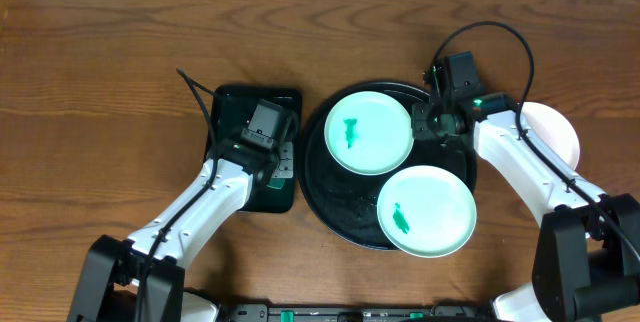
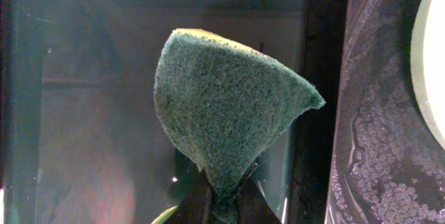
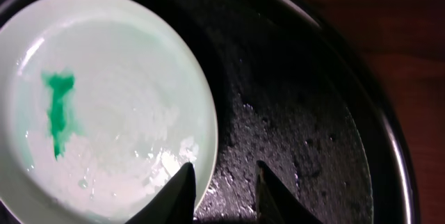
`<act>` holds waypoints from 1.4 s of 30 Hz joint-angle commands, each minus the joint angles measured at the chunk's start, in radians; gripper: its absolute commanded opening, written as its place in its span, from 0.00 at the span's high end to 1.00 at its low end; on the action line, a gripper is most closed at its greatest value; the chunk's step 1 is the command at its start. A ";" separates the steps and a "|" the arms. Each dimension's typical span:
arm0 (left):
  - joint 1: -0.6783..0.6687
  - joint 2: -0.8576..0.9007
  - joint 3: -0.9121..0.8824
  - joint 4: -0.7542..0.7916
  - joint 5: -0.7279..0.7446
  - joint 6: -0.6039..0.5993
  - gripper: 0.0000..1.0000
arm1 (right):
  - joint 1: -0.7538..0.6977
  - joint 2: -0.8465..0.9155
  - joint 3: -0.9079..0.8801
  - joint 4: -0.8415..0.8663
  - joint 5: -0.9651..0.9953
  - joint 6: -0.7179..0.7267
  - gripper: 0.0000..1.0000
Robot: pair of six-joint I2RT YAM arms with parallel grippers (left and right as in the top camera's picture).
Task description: Clean dirty plates on tray and stack at the side
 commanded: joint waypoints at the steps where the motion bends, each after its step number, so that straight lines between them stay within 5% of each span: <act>1: -0.002 0.003 -0.007 0.006 -0.021 0.002 0.93 | 0.019 0.025 -0.021 0.024 -0.006 0.015 0.73; 13: -0.002 0.003 -0.007 0.008 -0.021 0.003 0.93 | 0.031 0.123 -0.027 0.061 -0.012 0.037 0.87; 27: -0.002 0.003 -0.007 0.007 -0.021 0.003 0.93 | 0.027 0.139 -0.029 0.072 -0.012 0.040 0.87; 31: -0.002 0.003 -0.007 0.008 -0.021 0.003 0.93 | 0.027 0.140 -0.029 0.073 -0.013 0.042 0.99; 42: -0.002 0.003 -0.007 0.007 -0.021 0.002 0.93 | 0.027 0.140 -0.029 0.069 -0.025 0.044 0.95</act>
